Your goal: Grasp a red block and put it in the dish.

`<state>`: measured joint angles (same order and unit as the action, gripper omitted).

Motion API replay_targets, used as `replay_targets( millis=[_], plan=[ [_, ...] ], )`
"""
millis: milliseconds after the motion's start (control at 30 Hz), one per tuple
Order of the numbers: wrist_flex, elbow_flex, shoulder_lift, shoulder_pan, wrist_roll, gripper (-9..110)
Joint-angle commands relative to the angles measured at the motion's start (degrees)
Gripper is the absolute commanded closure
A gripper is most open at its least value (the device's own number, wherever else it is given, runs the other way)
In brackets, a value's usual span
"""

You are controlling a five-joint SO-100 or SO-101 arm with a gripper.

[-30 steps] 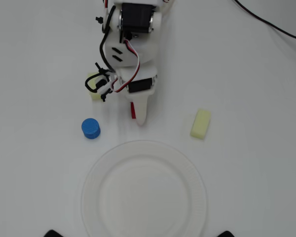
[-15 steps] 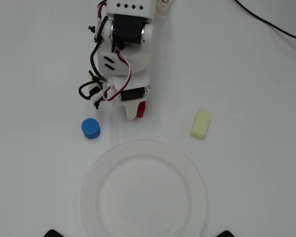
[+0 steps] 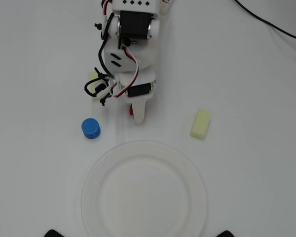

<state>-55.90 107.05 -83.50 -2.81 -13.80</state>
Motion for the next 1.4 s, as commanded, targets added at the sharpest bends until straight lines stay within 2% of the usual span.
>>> replay_targets(
  millis=[0, 167, 467, 533, 767, 1000, 1133, 1267, 1367],
  plan=[
    [0.1, 0.2, -3.3, -1.4, 0.9, 77],
    [1.6, 0.1, -3.0, -2.5, 1.1, 78],
    [3.0, -1.3, -1.4, -1.7, 0.4, 92],
    [3.3, -1.4, -1.0, -1.1, 0.0, 101],
    [3.7, 1.6, -8.3, 1.1, -1.0, 101],
    [15.8, 15.4, -33.9, 3.5, -6.1, 101],
    [27.9, 22.2, -43.5, 3.2, -8.3, 101],
    [39.0, 23.1, -41.5, 0.8, -11.1, 101],
    [41.8, 17.4, -32.7, -0.5, -11.1, 101]
  ],
)
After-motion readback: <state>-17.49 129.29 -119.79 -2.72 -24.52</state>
